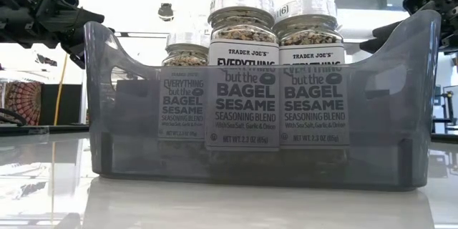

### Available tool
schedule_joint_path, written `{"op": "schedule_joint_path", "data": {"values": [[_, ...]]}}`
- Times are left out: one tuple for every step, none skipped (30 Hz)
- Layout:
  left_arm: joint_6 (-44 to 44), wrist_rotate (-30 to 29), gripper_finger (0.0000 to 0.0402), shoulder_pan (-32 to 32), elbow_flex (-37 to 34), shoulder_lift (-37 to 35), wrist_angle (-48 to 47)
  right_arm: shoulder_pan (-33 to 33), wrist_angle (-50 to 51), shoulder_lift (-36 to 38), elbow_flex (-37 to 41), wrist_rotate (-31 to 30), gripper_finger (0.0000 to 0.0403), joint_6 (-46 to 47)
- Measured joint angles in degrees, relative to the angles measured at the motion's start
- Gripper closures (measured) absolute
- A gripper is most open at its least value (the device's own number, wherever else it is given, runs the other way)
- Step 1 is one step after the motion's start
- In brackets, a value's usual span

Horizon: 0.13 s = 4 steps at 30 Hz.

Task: Sort spices by type
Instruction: Return to Home Position

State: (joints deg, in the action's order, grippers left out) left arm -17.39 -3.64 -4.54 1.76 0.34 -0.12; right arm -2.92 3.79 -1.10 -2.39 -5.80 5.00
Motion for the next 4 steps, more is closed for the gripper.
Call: {"op": "schedule_joint_path", "data": {"values": [[0.00, 0.00, 0.0288, 0.00, 0.00, 0.00, 0.00, 0.00, 0.00, 0.00, 0.00, -0.02, 0.0173, 0.07], [0.00, 0.00, 0.0288, 0.00, 0.00, 0.00, 0.02, 0.00, 0.00, 0.00, 0.00, -0.02, 0.0173, 0.11], [0.00, 0.00, 0.0288, 0.00, 0.00, 0.00, 0.02, 0.00, 0.02, -0.02, 0.00, -0.02, 0.0173, 0.11], [0.00, 0.00, 0.0288, 0.00, 0.00, 0.00, 0.02, 0.00, 0.00, -0.01, 0.00, -0.02, 0.0173, 0.11]]}}
